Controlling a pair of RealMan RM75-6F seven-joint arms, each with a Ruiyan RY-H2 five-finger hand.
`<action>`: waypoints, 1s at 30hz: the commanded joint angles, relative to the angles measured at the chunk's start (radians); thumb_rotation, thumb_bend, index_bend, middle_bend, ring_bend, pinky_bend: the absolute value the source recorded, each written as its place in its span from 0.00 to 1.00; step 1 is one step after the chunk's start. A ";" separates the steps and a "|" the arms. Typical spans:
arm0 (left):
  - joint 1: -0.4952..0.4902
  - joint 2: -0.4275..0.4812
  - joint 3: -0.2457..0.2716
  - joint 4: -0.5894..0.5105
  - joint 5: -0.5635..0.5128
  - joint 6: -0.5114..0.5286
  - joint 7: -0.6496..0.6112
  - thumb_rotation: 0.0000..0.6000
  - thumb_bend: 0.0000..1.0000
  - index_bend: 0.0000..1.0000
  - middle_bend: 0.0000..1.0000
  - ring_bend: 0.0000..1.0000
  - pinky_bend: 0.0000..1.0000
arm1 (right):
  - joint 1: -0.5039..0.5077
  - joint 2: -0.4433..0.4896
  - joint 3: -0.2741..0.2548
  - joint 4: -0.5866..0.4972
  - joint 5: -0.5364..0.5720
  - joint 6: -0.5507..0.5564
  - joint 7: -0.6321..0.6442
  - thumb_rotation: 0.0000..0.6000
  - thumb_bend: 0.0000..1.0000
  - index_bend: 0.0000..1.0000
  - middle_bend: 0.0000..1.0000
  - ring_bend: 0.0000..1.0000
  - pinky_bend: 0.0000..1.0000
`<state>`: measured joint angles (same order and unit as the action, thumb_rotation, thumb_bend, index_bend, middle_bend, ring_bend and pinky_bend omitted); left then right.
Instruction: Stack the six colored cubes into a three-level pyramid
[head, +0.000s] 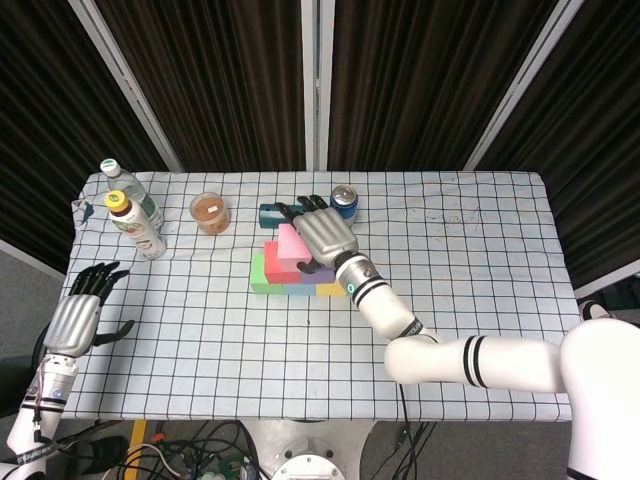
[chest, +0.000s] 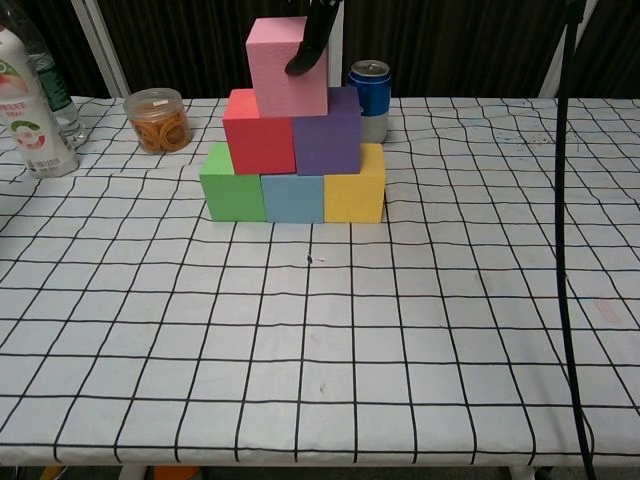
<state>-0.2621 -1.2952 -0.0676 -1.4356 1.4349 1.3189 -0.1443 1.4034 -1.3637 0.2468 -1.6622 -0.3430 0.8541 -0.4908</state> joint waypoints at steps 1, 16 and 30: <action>-0.001 -0.001 0.000 0.002 0.002 0.000 -0.001 1.00 0.21 0.15 0.05 0.00 0.03 | -0.002 0.006 0.003 -0.012 0.002 0.005 -0.002 1.00 0.18 0.00 0.22 0.00 0.00; 0.021 0.021 -0.014 0.036 -0.018 0.027 -0.009 1.00 0.21 0.15 0.05 0.00 0.03 | -0.251 0.247 -0.043 -0.382 -0.247 0.273 0.090 1.00 0.18 0.00 0.04 0.00 0.00; 0.106 0.045 -0.014 0.095 -0.062 0.101 -0.018 1.00 0.21 0.15 0.05 0.00 0.03 | -0.920 0.326 -0.402 -0.300 -1.014 0.806 0.423 1.00 0.21 0.00 0.13 0.00 0.00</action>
<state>-0.1677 -1.2495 -0.0847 -1.3421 1.3694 1.4058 -0.1597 0.6487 -1.0517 -0.0443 -2.0570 -1.2135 1.5176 -0.1853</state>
